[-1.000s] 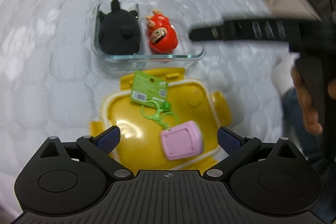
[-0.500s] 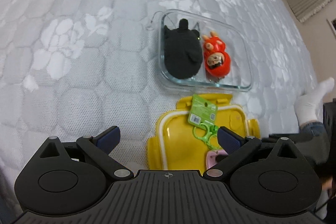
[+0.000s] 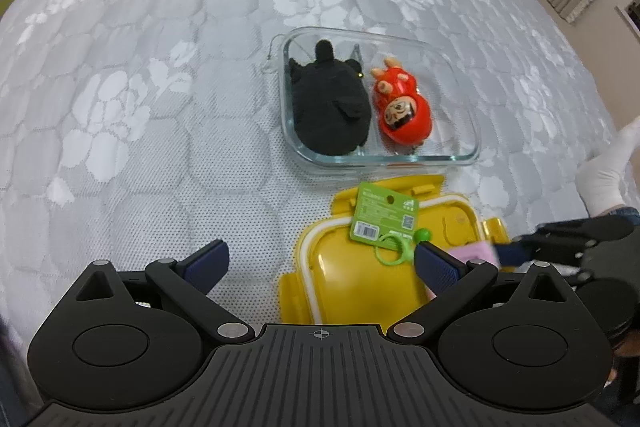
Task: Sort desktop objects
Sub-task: 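Grasp the pink keychain with the right gripper, then carry the pink keychain with green tag into the glass dish beside the doll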
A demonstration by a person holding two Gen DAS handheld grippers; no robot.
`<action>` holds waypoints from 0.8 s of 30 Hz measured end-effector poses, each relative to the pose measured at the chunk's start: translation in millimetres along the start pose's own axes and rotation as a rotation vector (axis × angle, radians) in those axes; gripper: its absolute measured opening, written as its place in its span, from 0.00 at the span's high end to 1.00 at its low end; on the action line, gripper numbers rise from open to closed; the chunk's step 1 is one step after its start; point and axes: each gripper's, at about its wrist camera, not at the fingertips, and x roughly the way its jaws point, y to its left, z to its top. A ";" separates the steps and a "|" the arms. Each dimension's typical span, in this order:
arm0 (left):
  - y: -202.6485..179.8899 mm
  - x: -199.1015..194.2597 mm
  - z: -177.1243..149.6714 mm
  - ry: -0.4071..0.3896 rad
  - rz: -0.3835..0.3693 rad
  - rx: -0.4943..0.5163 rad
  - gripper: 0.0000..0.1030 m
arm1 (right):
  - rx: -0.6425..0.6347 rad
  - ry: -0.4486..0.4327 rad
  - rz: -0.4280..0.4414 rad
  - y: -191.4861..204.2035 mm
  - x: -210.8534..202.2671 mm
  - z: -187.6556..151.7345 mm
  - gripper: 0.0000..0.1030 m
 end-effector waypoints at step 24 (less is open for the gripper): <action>-12.8 12.5 6.9 -0.028 0.028 0.022 0.01 | 0.070 -0.353 -0.099 -48.5 -45.7 123.0 0.72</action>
